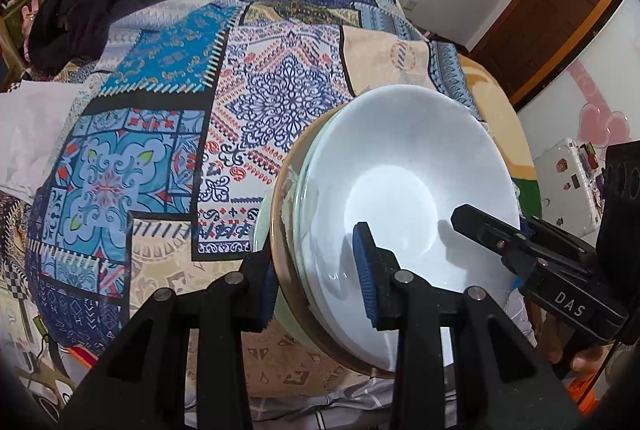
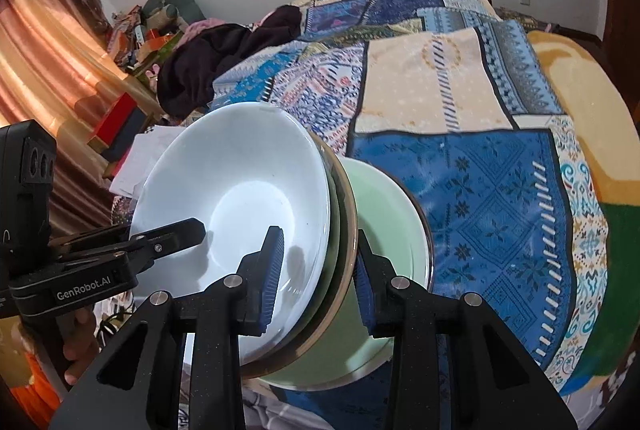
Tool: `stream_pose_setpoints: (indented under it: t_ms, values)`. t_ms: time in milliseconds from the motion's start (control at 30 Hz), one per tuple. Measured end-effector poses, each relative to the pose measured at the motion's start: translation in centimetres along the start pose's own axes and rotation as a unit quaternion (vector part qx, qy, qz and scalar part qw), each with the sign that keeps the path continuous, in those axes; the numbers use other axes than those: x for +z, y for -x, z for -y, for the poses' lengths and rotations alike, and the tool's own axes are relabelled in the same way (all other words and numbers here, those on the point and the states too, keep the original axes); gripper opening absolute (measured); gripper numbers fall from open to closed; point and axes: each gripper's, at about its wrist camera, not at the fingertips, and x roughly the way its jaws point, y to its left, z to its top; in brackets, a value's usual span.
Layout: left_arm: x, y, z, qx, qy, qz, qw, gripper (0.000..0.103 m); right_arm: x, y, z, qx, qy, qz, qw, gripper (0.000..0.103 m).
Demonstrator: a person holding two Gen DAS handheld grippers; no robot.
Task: Organize plates and bowls
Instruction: 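Lower the white bowl onto the mint green bowl with both tools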
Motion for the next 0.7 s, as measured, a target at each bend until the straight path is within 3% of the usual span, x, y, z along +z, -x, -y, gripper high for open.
stream_pose_setpoints:
  t_ms: [333,700]
  values:
    - [0.0,-2.0,-0.3,0.004,0.007,-0.019,0.9998,0.034,-0.5,-1.4,0.8,-0.003,-0.006,-0.019,1.000,0.030]
    - [0.1,-2.9,-0.1,0.007,-0.005,-0.020,0.9998,0.034,-0.5,-1.2,1.2,-0.004,-0.001,-0.012,1.000,0.031]
